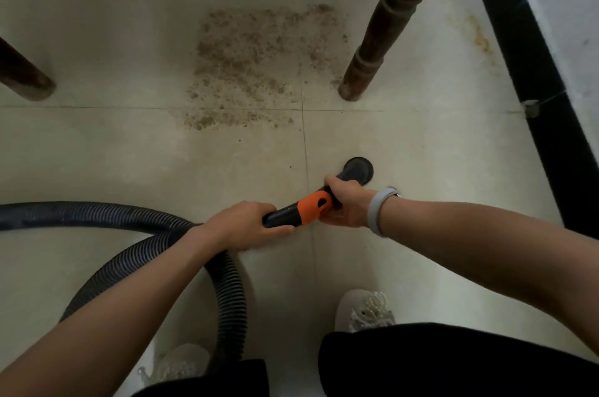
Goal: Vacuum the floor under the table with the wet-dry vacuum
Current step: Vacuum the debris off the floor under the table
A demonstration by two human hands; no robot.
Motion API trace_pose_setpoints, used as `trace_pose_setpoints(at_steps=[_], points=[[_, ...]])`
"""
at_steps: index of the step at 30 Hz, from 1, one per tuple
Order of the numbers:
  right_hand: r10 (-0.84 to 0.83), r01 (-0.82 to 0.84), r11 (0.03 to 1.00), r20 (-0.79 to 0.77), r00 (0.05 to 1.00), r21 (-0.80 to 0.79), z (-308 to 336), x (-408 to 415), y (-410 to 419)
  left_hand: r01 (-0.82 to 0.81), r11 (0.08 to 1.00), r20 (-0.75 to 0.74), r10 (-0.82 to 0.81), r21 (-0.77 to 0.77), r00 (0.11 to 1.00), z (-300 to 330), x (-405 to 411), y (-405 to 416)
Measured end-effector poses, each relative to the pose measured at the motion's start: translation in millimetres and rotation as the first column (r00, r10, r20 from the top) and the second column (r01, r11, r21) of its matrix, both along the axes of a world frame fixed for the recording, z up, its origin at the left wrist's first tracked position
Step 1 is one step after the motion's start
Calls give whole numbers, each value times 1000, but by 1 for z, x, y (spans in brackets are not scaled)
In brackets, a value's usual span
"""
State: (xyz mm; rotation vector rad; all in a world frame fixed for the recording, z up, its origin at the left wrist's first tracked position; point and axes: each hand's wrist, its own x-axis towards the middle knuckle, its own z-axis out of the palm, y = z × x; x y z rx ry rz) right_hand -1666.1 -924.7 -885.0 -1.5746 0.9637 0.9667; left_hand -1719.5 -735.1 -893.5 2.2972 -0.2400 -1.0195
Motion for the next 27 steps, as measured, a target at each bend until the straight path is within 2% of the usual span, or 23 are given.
trace_pose_setpoints(at_steps=[4, 9, 11, 15, 17, 19, 23, 27], points=[[-100, 97, 994, -73, 992, -43, -6, -41, -7, 123, 992, -124, -127, -40, 984, -5, -5, 2], [-293, 295, 955, -134, 947, -2, -8, -86, 12, 278, 961, -295, -262, 12, 919, -14, -12, 19], [-366, 375, 926, -160, 917, 30, -10, -96, 16, 269, 963, -369, -251, -3, 895, -17, -15, 22], [-403, 424, 902, -200, 893, 74, -13, -99, 17, 173, 985, -510, -136, 27, 849, -4, -6, 23], [-410, 438, 893, -214, 886, 105, -10, -96, 22, 173, 984, -512, -123, 50, 850, 2, 1, 27], [-396, 418, 902, -179, 900, 108, -9, -87, 25, 144, 987, -454, -96, 73, 886, 4, 4, 29], [-298, 301, 951, -45, 953, 70, -15, -62, 28, 55, 995, -371, -21, 82, 928, 1, 6, 30], [-226, 228, 970, -36, 973, 80, -22, -57, 49, 1, 992, -340, 41, 123, 940, 2, -5, 42]])
